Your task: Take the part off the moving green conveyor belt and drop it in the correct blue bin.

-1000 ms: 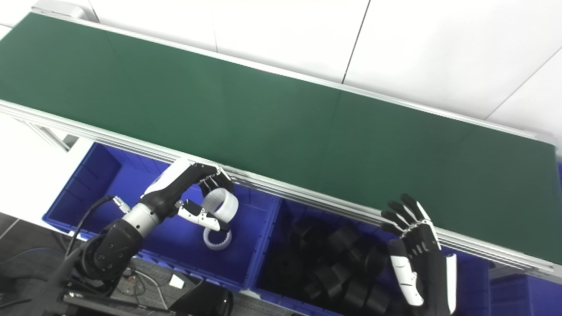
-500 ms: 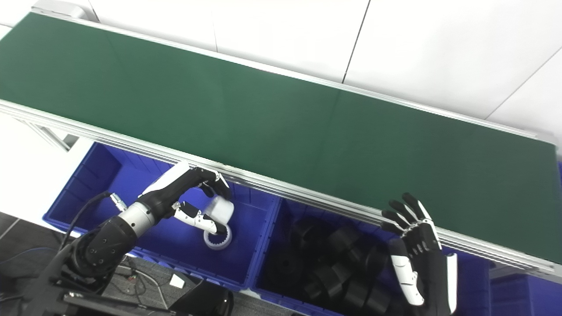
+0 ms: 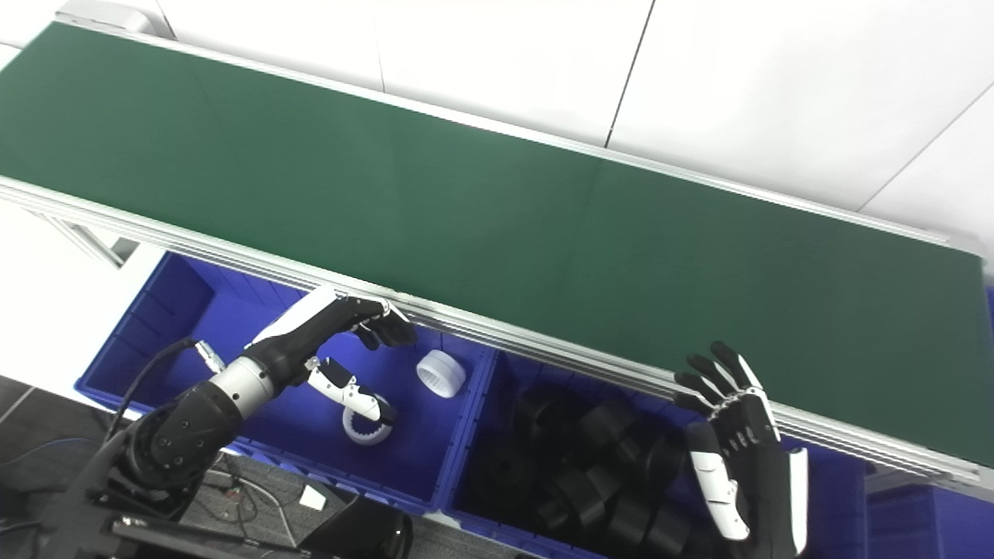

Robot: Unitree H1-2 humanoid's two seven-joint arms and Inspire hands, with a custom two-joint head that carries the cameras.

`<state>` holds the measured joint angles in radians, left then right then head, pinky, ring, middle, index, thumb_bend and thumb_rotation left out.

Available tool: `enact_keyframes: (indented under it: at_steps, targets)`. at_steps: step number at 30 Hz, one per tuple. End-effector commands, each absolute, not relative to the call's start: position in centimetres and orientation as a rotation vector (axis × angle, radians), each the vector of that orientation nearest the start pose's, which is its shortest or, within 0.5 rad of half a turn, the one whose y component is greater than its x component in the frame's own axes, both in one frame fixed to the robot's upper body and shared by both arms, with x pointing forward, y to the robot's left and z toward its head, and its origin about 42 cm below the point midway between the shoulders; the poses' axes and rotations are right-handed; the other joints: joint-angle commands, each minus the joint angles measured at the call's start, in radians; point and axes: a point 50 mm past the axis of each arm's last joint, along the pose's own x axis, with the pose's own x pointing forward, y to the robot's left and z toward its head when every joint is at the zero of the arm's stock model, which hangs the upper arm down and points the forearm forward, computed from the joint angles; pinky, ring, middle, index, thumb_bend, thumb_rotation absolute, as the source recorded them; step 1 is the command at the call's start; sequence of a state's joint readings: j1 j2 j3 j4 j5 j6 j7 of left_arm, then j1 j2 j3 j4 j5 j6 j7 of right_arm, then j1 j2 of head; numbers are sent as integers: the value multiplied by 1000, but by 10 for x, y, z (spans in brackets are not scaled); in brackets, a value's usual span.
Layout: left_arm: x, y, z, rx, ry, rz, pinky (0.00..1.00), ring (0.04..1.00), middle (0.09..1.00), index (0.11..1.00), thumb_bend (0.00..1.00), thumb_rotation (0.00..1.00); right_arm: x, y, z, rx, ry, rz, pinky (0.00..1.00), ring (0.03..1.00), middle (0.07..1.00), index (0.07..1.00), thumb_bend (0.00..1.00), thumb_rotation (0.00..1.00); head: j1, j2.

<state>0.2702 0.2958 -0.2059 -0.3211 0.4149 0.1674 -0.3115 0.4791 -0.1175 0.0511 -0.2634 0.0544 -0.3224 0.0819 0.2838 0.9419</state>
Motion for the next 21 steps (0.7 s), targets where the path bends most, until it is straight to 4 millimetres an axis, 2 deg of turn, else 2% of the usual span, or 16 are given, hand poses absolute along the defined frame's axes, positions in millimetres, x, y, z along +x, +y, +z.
enact_keyframes:
  at_steps: [1, 11, 14, 17, 19, 21]
  targets:
    - [189, 241, 108, 655, 156, -445, 612, 667, 666, 624, 950, 0, 125, -247, 103, -58, -154, 60, 645, 731, 791, 856, 594, 676, -1, -1]
    - [189, 241, 107, 616, 133, -437, 609, 661, 657, 616, 953, 0, 127, -246, 100, -69, -157, 69, 649, 736, 794, 862, 579, 687, -18, -24]
    - [187, 240, 109, 538, 108, -424, 605, 646, 640, 605, 973, 0, 127, -246, 98, -74, -160, 70, 643, 734, 796, 863, 583, 693, -24, -30]
    - [183, 234, 109, 378, 54, -423, 608, 639, 634, 618, 997, 0, 128, -244, 97, -71, -160, 70, 642, 732, 793, 858, 584, 690, -34, -41]
    - [181, 230, 111, 291, 46, -420, 623, 651, 664, 659, 1000, 0, 128, -243, 95, -73, -159, 68, 643, 733, 795, 859, 582, 689, -40, -48]
    - [179, 227, 113, 239, 43, -418, 662, 702, 736, 717, 1000, 47, 129, -243, 94, -76, -158, 66, 642, 733, 795, 856, 586, 685, -46, -56]
